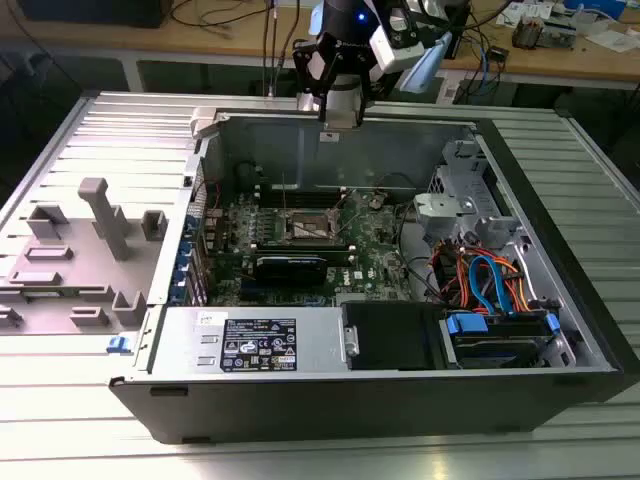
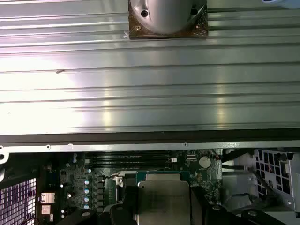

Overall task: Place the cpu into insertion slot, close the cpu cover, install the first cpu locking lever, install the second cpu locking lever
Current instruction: 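Place the cpu into insertion slot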

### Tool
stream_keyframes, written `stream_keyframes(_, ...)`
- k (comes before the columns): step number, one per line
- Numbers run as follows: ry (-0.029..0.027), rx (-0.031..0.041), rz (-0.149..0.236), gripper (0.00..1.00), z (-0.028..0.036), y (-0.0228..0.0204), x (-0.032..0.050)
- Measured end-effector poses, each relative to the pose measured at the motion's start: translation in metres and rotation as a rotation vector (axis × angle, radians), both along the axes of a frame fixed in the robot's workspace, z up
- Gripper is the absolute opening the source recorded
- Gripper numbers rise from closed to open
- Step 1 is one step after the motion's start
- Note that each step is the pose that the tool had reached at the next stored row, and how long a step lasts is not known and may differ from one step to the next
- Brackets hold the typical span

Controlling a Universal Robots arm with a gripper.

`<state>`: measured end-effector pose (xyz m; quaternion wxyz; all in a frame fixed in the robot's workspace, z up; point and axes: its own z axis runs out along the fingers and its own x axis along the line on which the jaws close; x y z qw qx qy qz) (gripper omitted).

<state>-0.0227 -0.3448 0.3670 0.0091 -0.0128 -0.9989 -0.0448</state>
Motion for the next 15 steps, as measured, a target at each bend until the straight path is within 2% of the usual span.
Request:
stream_keyframes(3, 0.0001, -0.0001, 0.000, 0.54, 0.0001, -0.0003, 0.0000)
stream_keyframes(5, 0.0001, -0.0001, 0.000, 0.54, 0.0000, -0.0021, 0.0000)
stream_keyframes(10, 0.0000, 0.0000, 0.000, 0.54, -0.0001, -0.0092, 0.0000)
stream_keyframes(15, 0.0000, 0.0001, 0.000, 0.54, -0.0001, -0.0098, 0.0000)
